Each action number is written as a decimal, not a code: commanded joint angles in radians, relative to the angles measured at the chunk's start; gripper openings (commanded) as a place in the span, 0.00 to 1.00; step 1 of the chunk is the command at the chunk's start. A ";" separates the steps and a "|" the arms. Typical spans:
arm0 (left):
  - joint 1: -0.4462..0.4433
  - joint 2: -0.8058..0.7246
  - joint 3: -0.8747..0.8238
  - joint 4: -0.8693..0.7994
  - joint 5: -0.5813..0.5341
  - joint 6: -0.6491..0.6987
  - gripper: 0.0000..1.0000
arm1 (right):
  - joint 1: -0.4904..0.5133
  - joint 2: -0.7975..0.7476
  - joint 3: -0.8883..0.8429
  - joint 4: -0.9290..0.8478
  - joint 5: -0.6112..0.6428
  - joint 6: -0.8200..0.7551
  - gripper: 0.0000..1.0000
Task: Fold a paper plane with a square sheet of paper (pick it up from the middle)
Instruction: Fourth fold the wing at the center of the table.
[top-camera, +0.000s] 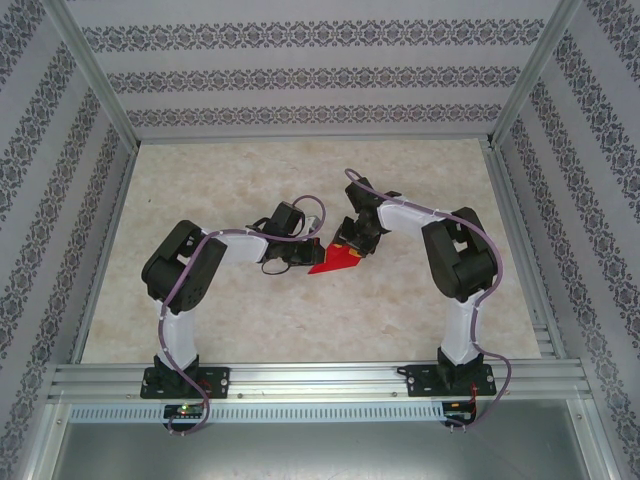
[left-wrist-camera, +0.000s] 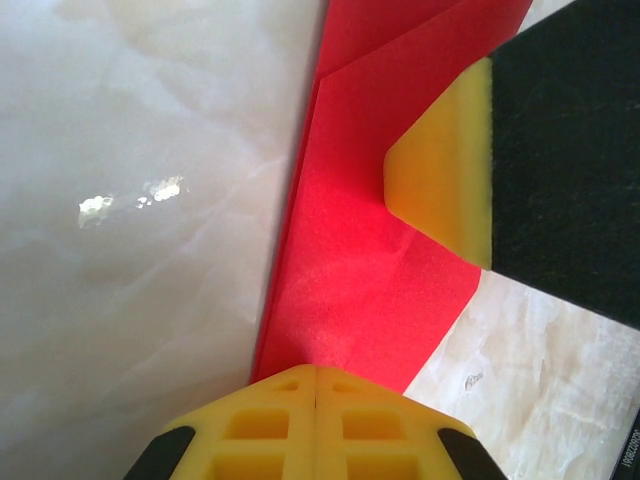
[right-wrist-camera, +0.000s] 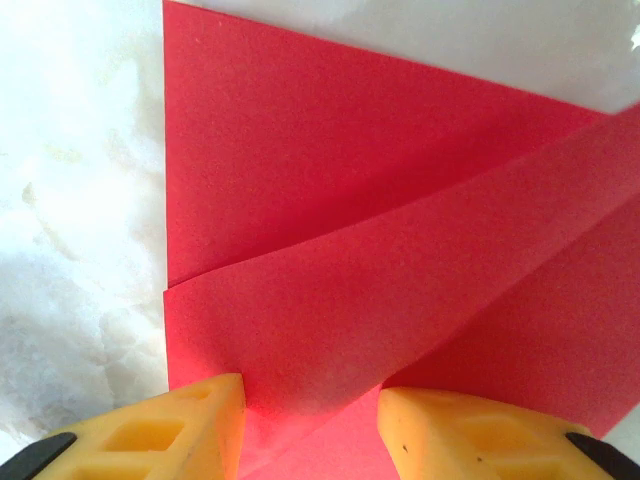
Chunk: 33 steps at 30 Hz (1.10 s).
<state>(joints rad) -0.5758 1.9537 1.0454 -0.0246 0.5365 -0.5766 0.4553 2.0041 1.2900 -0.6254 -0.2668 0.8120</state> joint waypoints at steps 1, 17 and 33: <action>0.016 0.016 0.016 -0.040 -0.034 0.031 0.05 | -0.007 0.171 -0.075 -0.065 0.127 -0.024 0.45; 0.016 0.047 0.035 -0.127 -0.072 0.017 0.05 | -0.003 0.178 -0.047 -0.088 0.123 -0.027 0.47; 0.016 0.104 0.053 -0.290 -0.148 0.006 0.01 | -0.029 -0.278 -0.122 0.138 -0.051 -0.101 0.47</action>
<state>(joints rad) -0.5762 1.9842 1.1271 -0.1665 0.5102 -0.5777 0.4381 1.8404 1.1984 -0.5793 -0.2901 0.7593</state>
